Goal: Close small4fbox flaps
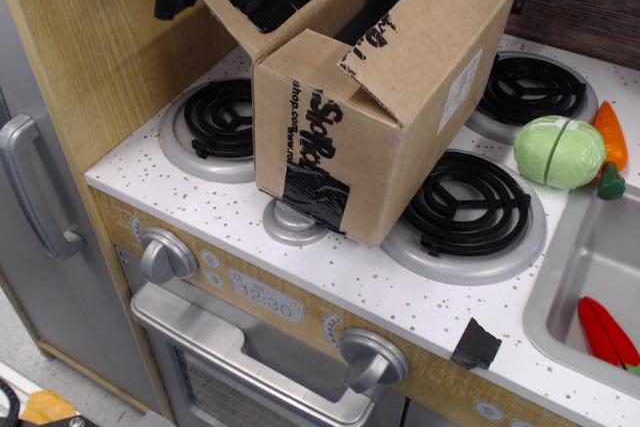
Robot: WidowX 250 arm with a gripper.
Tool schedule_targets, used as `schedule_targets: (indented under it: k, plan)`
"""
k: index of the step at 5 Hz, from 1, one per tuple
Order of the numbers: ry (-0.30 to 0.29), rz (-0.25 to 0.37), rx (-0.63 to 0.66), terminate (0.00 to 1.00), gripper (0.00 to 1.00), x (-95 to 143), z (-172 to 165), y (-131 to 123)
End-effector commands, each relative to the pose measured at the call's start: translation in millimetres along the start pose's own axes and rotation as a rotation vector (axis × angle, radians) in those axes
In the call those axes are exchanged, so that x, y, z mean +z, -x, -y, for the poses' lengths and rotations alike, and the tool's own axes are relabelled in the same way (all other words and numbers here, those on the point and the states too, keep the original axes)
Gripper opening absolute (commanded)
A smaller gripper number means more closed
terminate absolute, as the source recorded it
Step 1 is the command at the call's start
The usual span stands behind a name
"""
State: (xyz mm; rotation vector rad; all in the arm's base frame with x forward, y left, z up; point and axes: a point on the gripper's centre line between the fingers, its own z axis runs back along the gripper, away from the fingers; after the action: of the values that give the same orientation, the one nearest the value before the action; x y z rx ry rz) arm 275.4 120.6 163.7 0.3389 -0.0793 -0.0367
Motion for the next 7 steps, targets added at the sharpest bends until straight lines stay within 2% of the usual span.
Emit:
schedule_targets:
  k: [1, 2, 3, 5, 6, 7]
  plan:
    - [-0.029, 0.107, 0.065, 0.0, 1.0, 14.0, -16.9, -25.5]
    - [-0.014, 0.115, 0.09, 0.0, 1.0, 19.8, -13.7, -30.7]
    - [0.035, 0.107, 0.103, 0.0, 1.0, 19.4, -7.5, -32.1]
    - [0.191, 0.068, 0.103, 0.0, 1.0, 29.1, 18.7, -26.6]
    - [0.237, 0.055, 0.099, 0.0, 1.0, 39.5, 28.0, -23.6]
    - [0.273, 0.069, 0.082, 0.0, 1.0, 45.4, 40.4, -20.3]
